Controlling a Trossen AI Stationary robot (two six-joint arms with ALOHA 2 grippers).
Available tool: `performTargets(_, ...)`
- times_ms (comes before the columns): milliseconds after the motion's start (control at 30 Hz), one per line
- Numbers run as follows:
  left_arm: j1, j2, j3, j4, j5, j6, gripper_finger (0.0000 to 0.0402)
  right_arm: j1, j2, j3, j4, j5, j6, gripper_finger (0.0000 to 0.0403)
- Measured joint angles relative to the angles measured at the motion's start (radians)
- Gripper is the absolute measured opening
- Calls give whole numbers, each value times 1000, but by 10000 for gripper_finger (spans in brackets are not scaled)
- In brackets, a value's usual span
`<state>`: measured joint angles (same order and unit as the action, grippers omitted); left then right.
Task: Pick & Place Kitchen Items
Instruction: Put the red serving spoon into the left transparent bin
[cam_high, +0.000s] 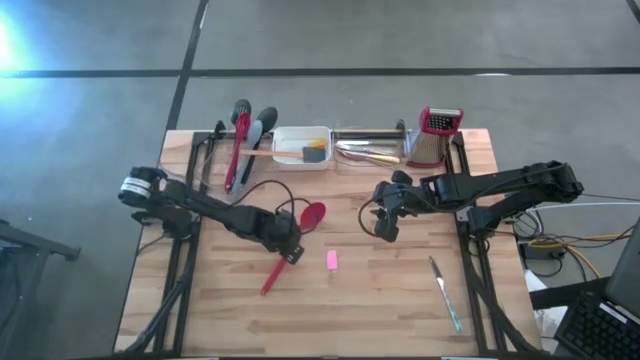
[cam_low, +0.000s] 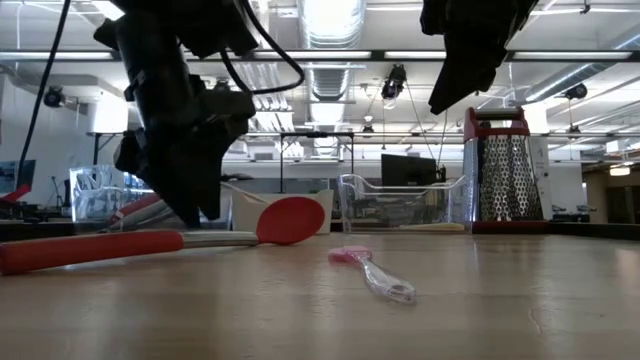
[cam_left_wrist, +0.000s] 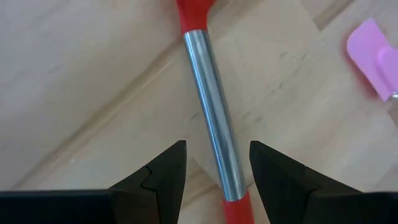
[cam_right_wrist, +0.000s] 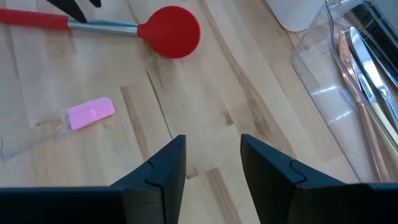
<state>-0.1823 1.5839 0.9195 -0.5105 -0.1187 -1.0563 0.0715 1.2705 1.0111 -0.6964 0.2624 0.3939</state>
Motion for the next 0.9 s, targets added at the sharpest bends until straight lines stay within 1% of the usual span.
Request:
performTargets(300, -16, 85, -8, 97, 53, -23, 181, 0, 0, 0, 0, 0, 0, 156)
performTargets(433, -19, 130, -5, 104, 55, -22, 178, 0, 0, 0, 0, 0, 0, 156)
performTargets(533, -19, 156, -5, 102, 46, -9, 155, 0, 0, 0, 0, 0, 0, 152)
performTargets(600, -19, 163, -6, 98, 40, 10, 123, 0, 0, 0, 0, 0, 0, 148)
performTargets(667, -19, 163, -7, 97, 30, 11, 82, 0, 0, 0, 0, 1, 0, 145)
performTargets(700, -18, 163, -7, 101, 24, 8, 70, 0, 0, 0, 0, 1, 0, 143)
performTargets(900, -19, 146, -3, 95, -33, 86, 67, 0, 0, 0, 0, 1, 0, 135)
